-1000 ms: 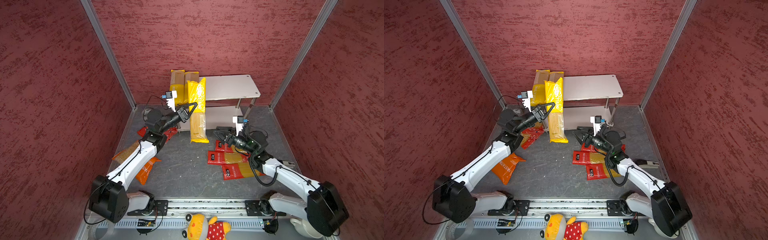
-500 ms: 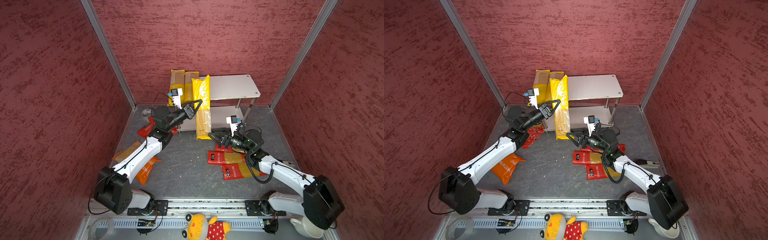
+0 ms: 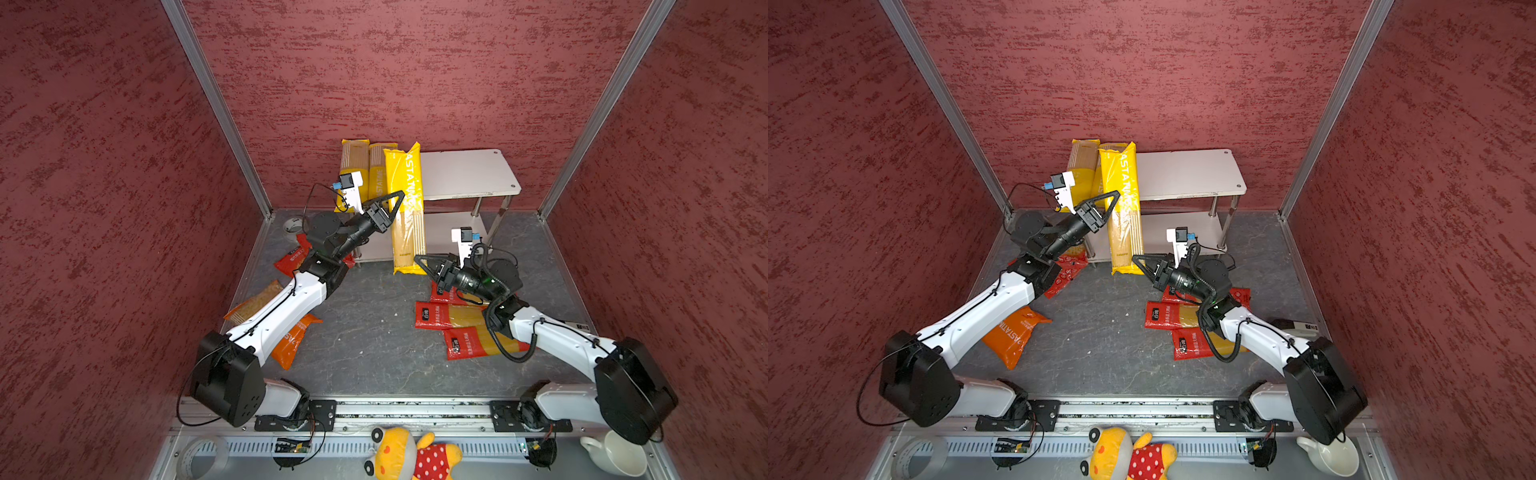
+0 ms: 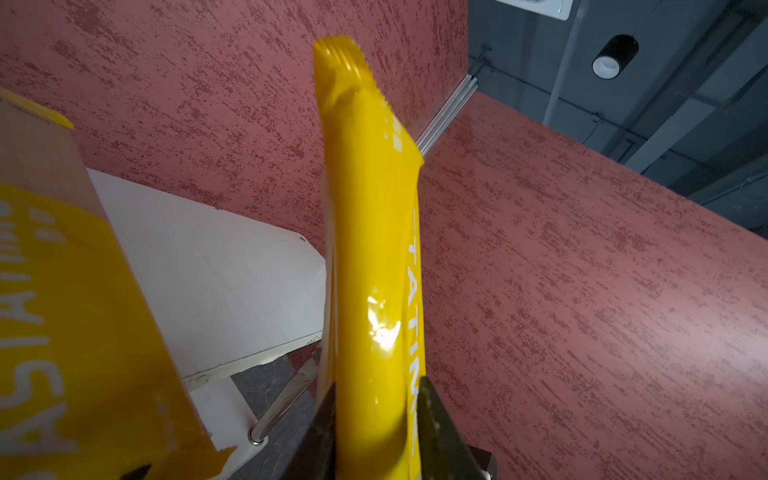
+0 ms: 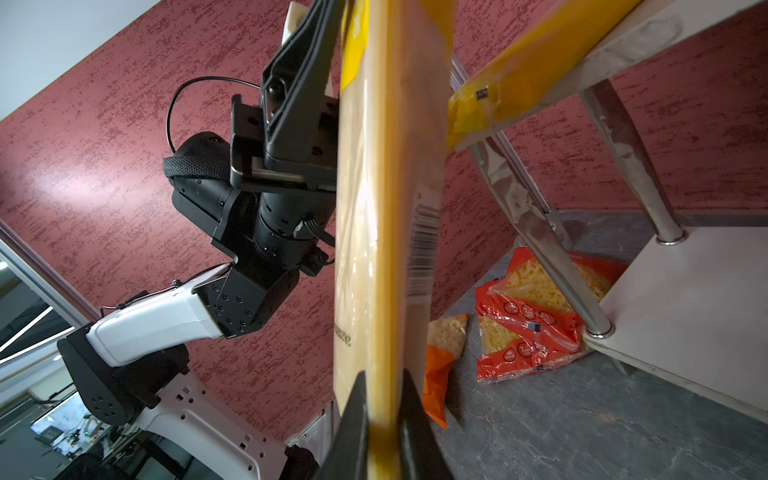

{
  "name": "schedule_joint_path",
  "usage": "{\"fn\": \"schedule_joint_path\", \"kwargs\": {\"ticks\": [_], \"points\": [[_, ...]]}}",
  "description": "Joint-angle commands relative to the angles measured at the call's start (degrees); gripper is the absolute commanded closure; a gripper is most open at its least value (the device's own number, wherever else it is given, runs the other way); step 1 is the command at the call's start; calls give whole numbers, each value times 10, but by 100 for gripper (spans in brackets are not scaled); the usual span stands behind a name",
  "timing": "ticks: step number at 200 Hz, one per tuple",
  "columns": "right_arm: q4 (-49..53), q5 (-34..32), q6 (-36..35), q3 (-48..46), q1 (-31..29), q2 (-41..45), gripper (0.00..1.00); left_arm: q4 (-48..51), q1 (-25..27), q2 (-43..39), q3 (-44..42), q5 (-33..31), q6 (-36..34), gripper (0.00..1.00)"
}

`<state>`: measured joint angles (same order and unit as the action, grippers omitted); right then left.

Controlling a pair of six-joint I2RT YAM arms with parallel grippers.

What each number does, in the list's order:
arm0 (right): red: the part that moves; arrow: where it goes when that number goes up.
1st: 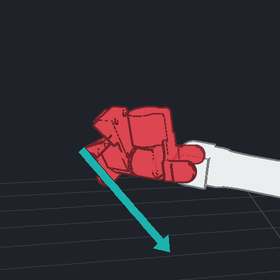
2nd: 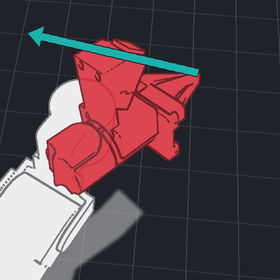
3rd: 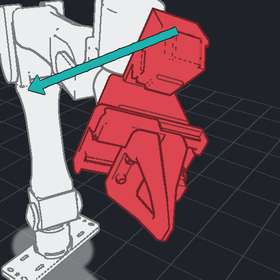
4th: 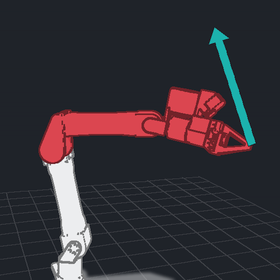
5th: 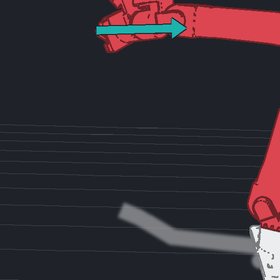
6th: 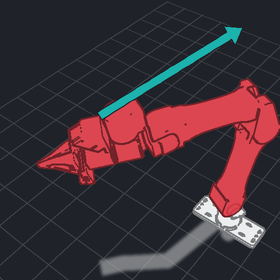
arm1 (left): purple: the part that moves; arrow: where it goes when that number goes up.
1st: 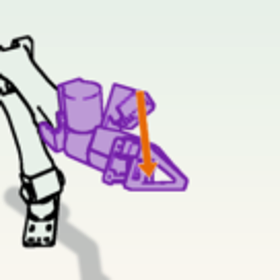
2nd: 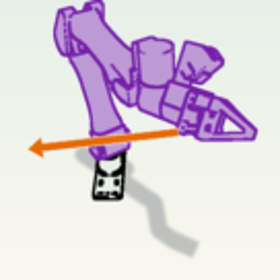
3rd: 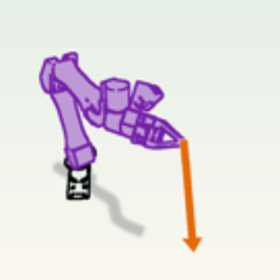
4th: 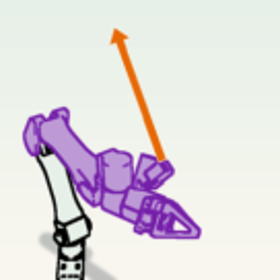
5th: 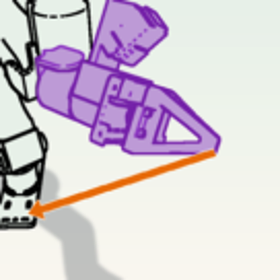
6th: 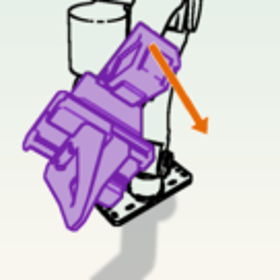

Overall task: Place and organize the pasta boxes and bags onto the shelf
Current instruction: 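Carry the upright pack with both grippers up onto the top shelf, then set the pack beside the other yellow packs and open both grippers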

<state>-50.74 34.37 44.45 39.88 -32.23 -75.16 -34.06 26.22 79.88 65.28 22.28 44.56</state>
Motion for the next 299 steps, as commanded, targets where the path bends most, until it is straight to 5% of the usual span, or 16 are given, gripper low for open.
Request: {"fn": "schedule_joint_path", "kwargs": {"ticks": [1,32,81,194,299], "points": [[-54,-25,-5,38,-3,17,92,-53,-4,-20,26,11,11,56],[-42,-23,5,82,9,12,96,-52,-9,-22,28,24,20,40],[-46,-8,78,177,51,-27,100,-6,-13,-48,8,4,-1,31],[280,43,162,445,129,-156,100,47,-32,-143,-110,-29,8,29],[311,67,214,489,137,-225,100,62,-36,-198,-182,-52,21,29]]}}
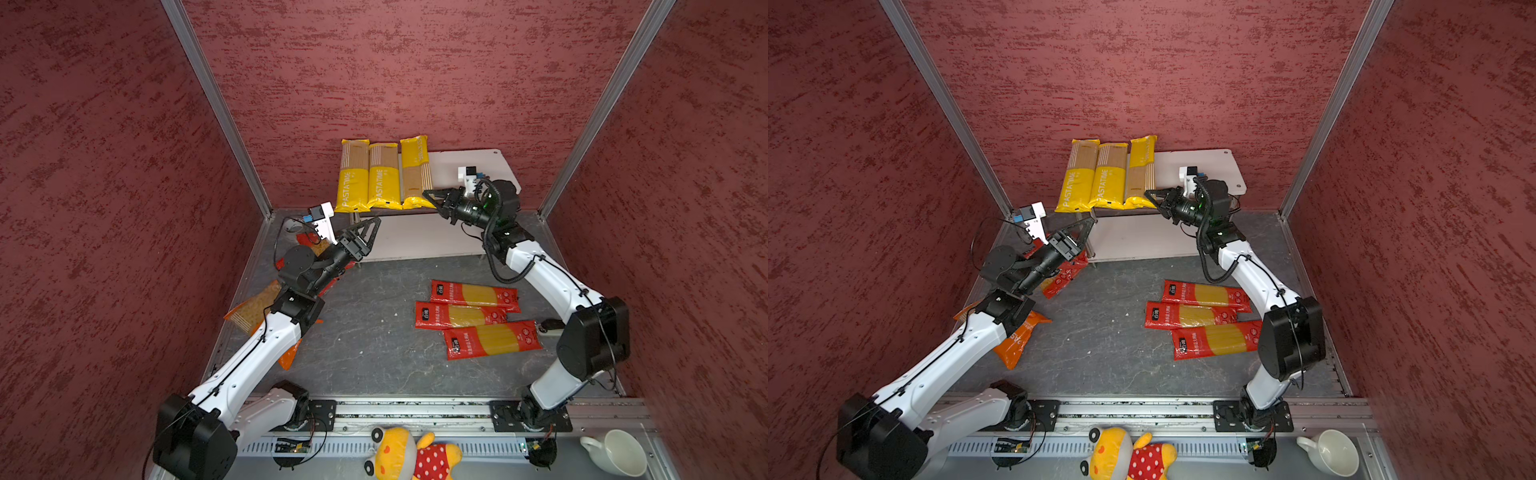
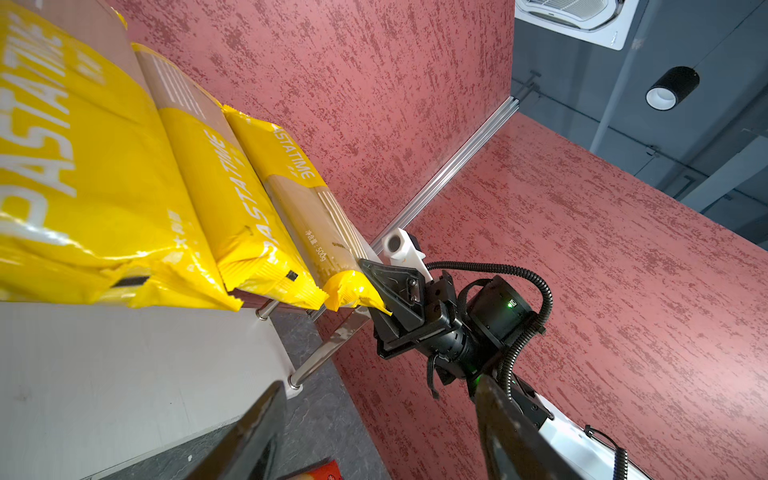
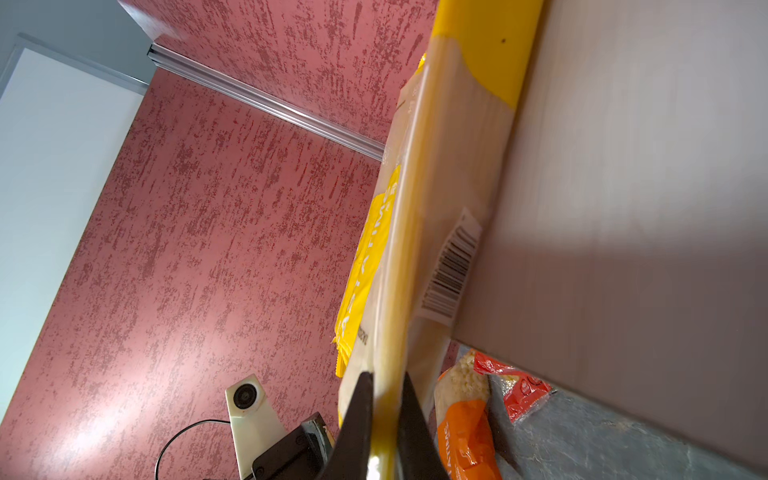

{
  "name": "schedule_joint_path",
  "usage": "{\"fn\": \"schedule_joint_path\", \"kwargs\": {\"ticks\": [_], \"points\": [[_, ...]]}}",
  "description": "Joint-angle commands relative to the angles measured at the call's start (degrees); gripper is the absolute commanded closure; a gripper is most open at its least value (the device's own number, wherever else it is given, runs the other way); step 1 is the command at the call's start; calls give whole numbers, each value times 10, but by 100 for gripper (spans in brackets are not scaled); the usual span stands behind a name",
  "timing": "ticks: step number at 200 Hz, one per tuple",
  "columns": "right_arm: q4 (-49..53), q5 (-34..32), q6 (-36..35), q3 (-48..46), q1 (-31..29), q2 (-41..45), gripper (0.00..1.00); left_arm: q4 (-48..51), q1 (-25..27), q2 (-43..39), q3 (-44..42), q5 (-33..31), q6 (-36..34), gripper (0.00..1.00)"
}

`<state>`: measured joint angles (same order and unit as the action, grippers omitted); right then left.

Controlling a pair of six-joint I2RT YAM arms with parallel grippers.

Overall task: Place and organize the pasta boxes and bags onto the shelf
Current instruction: 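Set the pack beside the other yellow packs and open both grippers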

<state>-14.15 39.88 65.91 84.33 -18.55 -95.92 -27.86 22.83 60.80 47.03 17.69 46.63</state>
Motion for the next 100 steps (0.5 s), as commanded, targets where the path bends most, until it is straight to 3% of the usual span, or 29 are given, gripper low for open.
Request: {"fn": "schedule_joint_path", "kwargs": {"ticks": [1,52,80,100], "points": [[-56,13,0,45,-1,-19,100,0,-3,-8,0,-6,0,29],[-46,23,3,36,-2,-23,100,19,-14,-12,-3,-5,-5,29],[-28,9,-17,25,0,-6,67,23,-18,-12,-4,-1,-5,29],[-29,-7,-33,1,3,14,54,26,-18,-10,-7,1,-6,29]]}}
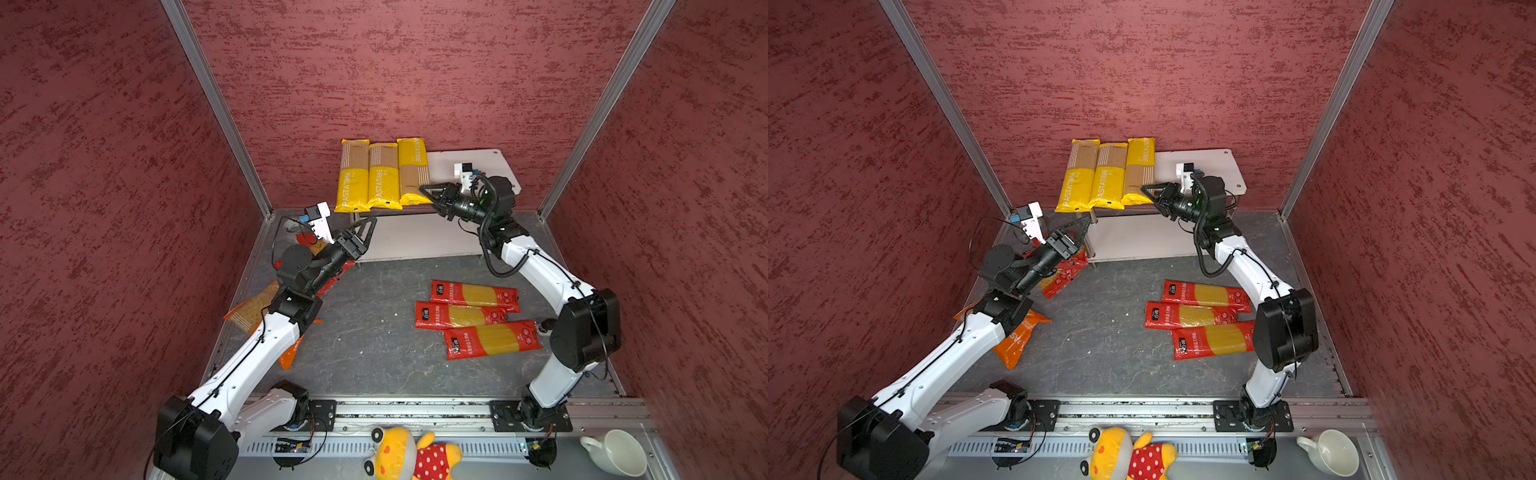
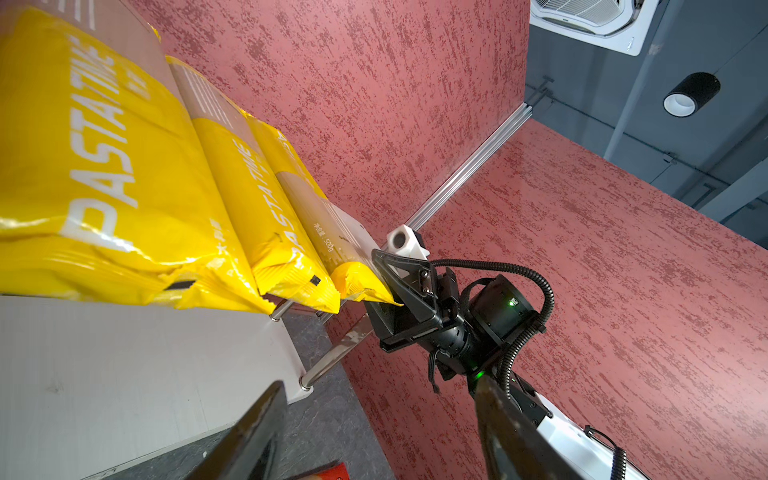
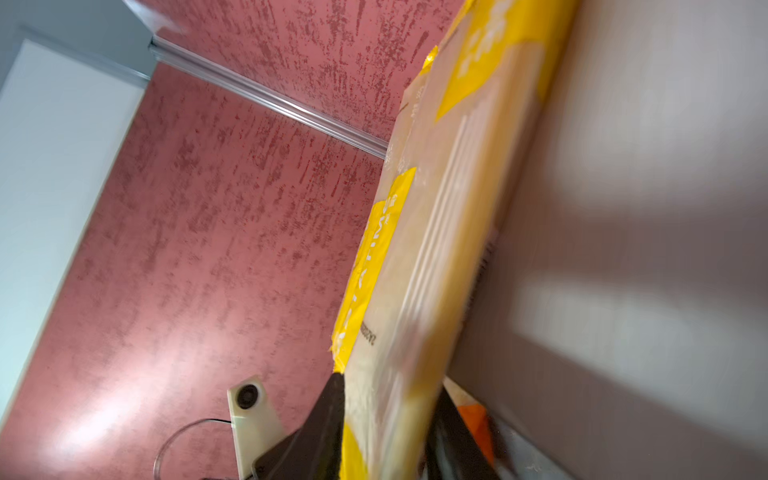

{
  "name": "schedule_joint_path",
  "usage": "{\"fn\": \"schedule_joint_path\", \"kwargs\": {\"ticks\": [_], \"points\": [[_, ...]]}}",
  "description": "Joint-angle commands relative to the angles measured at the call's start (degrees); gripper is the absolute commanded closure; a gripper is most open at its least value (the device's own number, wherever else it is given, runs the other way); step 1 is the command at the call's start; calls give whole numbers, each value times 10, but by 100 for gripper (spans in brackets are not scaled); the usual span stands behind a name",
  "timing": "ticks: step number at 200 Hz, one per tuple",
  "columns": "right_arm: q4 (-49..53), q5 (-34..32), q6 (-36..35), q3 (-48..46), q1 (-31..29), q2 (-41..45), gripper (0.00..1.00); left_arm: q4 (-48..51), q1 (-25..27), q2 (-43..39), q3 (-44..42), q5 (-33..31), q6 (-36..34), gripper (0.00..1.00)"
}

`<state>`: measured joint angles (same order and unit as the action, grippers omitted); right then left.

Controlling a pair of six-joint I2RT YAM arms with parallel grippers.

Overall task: Place and organize the pasta boxes and bags onto the shelf
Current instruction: 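Set the pack beside the other yellow packs and open both grippers, then draw both grippers back and lower them toward the red spaghetti packs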

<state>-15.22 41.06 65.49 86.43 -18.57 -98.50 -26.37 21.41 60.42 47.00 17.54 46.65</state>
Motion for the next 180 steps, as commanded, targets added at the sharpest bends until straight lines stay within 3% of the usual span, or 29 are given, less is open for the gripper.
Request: {"fn": "schedule_joint_path", "kwargs": {"ticks": [1,21,64,101,145,180], "points": [[-18,-20,-31,-22,3,42,53,11,-3,-7,-7,3,-7,29],[-20,-37,-44,-53,6,67,45,27,-4,-8,-10,4,-22,29],[-42,-84,-54,-150,13,134,39,51,8,-6,-20,9,-59,29],[-79,-81,-63,-218,11,186,36,95,77,0,-19,-34,-169,29],[-137,-123,-111,-328,8,283,36,62,130,30,-62,-63,-192,29],[-117,-166,-144,-427,7,354,38,71,177,63,-66,-99,-220,29]]}}
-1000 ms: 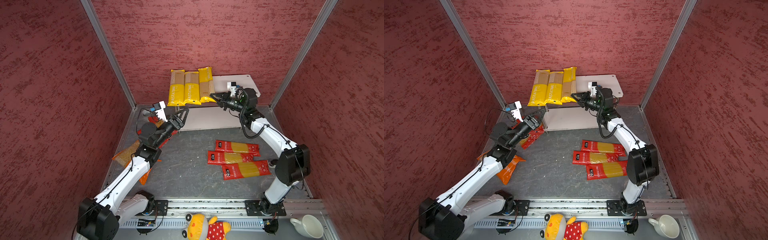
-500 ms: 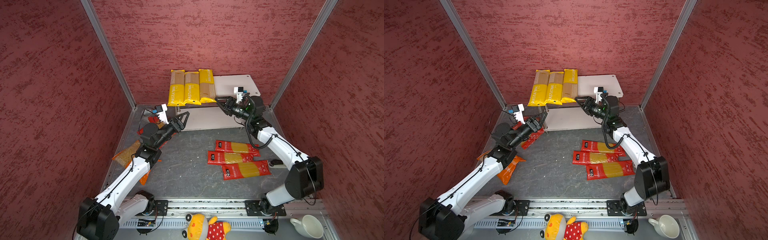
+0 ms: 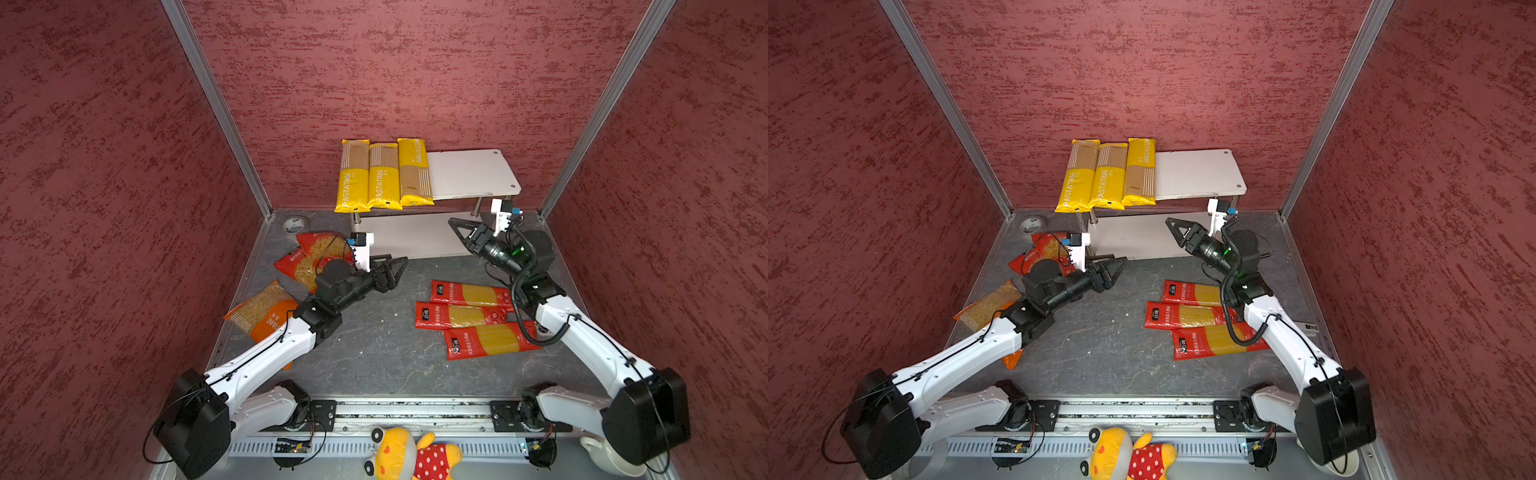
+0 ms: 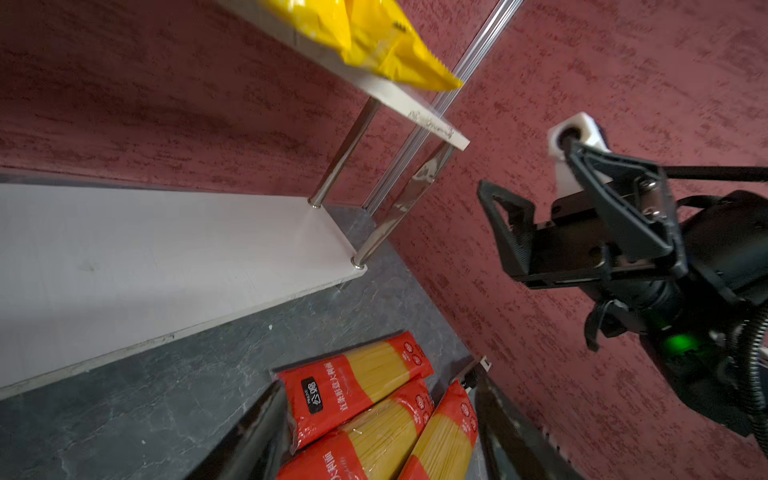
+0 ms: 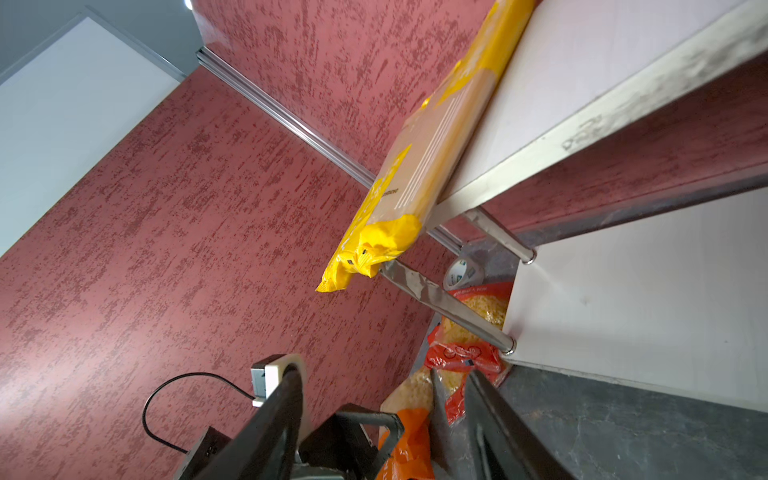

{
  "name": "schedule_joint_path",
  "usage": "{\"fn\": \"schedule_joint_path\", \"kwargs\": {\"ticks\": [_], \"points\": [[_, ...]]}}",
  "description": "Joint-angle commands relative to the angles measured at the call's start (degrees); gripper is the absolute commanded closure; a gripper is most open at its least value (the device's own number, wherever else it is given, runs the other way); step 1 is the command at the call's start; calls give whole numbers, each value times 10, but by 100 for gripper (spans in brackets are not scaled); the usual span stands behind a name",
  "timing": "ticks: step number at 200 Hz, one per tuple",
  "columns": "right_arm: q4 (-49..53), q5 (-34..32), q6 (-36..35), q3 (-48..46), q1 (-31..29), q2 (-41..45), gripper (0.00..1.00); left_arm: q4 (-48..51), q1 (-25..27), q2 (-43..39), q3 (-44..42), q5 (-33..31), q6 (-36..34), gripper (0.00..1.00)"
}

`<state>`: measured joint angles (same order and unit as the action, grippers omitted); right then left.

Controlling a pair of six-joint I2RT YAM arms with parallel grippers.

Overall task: Place and organize the pasta boxes and bags onto the shelf
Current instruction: 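Draw both grippers back and lower them toward the red spaghetti packs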

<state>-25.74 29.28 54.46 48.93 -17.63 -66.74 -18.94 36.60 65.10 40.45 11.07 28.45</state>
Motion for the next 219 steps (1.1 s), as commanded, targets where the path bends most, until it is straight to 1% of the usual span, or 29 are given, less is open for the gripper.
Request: {"fn": "schedule_joint_path", "kwargs": {"ticks": [1,21,43,72,88,102,135,151,179,219], "points": [[-11,-50,-35,-54,-3,38,38,-4,26,17,-1,-35,-39,29],[9,-70,-42,-105,-6,58,38,-11,42,39,-7,-45,-37,29],[13,-79,-28,-161,-8,50,40,-17,56,68,-11,-49,-35,29],[34,-101,-28,-206,-13,37,43,-17,71,91,-14,-60,-33,29],[50,-125,-35,-221,-14,36,43,-15,76,98,-16,-66,-30,29],[80,-144,-52,-221,-15,33,43,-12,79,105,-16,-70,-24,29],[203,-195,-89,-185,-15,13,44,2,81,122,-5,-70,3,30],[238,-209,-98,-178,-15,10,44,12,85,127,-2,-75,12,30],[267,-217,-99,-179,-15,12,43,12,97,131,-9,-82,33,30],[280,-230,-105,-179,-16,11,43,-4,110,133,-25,-85,52,30]]}}
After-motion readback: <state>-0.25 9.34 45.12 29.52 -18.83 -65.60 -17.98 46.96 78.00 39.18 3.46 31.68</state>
